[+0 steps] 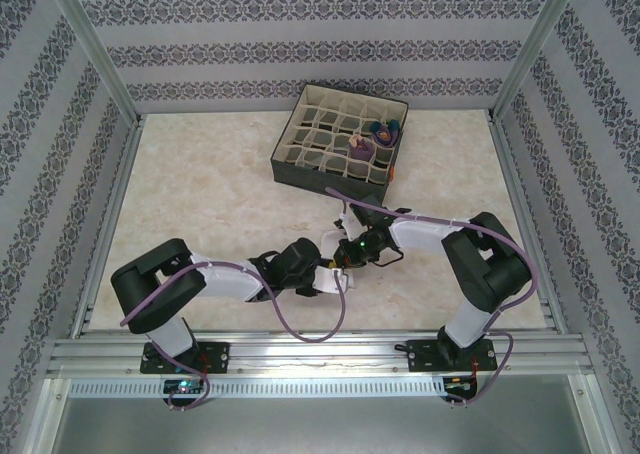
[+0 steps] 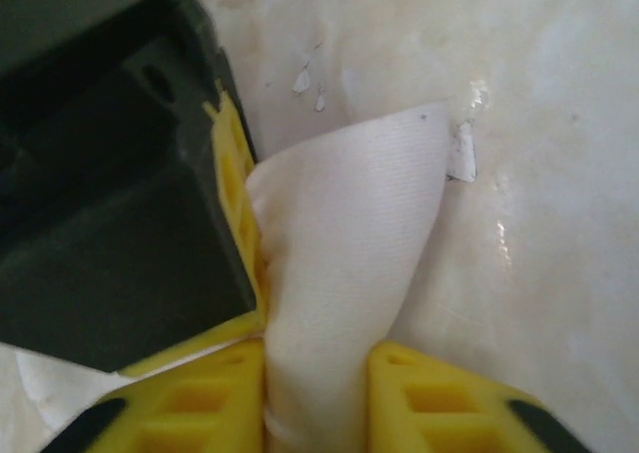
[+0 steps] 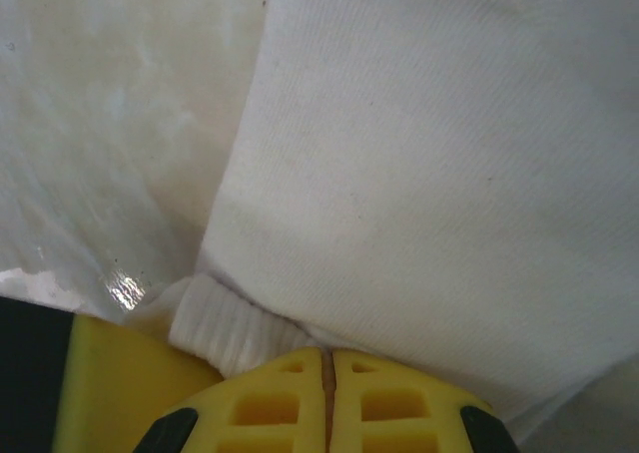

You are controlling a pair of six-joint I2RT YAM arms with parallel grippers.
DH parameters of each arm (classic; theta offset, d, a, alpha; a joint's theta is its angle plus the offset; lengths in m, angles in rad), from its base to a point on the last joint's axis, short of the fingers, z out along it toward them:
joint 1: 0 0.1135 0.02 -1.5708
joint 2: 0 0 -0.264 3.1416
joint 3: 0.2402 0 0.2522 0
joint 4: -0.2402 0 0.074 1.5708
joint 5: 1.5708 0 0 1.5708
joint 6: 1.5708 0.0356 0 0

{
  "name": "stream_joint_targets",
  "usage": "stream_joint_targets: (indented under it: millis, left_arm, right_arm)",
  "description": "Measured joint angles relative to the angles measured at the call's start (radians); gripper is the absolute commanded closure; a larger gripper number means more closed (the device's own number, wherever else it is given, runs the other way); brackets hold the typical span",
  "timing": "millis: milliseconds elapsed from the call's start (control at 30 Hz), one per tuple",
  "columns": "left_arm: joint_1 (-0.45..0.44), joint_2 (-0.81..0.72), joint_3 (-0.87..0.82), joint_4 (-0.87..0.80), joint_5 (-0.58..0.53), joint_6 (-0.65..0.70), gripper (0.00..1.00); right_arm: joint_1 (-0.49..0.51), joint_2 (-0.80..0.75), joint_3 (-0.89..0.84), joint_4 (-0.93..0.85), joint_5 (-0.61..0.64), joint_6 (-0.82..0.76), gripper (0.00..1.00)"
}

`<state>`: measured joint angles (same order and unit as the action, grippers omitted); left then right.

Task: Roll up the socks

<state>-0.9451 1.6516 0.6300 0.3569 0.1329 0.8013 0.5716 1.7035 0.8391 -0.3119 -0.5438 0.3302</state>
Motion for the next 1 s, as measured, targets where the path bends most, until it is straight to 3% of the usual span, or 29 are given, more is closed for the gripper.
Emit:
stream_joint_targets:
  millis: [100, 233, 433, 633, 1000]
  left_arm:
    - [0.003, 0.000, 0.039, -0.063, -0.007, -0.032, 1.00]
    - [0.052, 0.000, 0.100, -0.184, 0.096, -0.118, 1.00]
    - [0.198, 0.049, 0.209, -0.359, 0.391, -0.299, 1.00]
    - [0.301, 0.184, 0.373, -0.551, 0.615, -0.414, 1.00]
    - [0.363, 0.351, 0.547, -0.726, 0.815, -0.526, 1.00]
  right_arm:
    - [-0.011, -0.003, -0.005, 0.008, 0.013, -0.002, 0.70]
    - [-0.027, -0.042, -0.043, 0.041, 0.027, 0.008, 0.60]
    - [-0.067, -0.175, -0.121, 0.051, 0.080, 0.015, 0.59]
    - [-0.084, -0.311, -0.163, 0.046, 0.118, 0.012, 0.58]
    - [-0.084, -0.288, -0.196, 0.137, 0.047, -0.027, 0.52]
